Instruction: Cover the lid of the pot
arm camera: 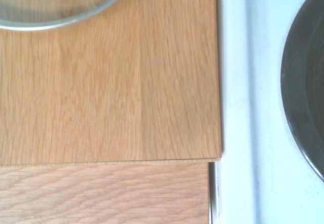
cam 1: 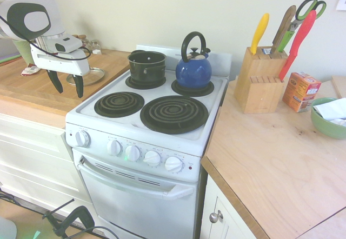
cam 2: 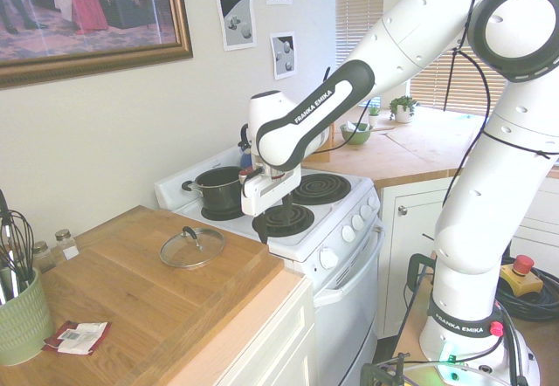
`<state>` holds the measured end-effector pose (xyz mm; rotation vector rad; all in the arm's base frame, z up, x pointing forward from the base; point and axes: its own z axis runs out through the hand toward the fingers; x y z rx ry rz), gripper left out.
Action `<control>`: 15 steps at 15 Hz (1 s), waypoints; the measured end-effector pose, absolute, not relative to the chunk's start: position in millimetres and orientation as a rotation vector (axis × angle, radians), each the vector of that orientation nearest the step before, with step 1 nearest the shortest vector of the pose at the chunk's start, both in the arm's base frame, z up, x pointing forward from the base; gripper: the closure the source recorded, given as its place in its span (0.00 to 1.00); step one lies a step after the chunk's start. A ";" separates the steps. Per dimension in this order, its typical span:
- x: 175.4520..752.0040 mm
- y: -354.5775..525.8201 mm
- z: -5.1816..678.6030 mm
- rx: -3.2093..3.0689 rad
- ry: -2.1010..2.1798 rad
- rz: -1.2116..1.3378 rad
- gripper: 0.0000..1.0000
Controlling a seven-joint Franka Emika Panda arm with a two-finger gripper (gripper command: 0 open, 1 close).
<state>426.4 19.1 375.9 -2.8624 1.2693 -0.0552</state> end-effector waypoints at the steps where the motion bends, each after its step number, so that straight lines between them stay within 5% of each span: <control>1: 426.8 19.0 375.8 -2.863 1.269 -0.060 0.00; 9: 498.1 94.2 482.2 -2.811 1.226 -0.339 0.00; 15: 582.1 133.1 412.9 -2.857 1.210 -0.251 0.00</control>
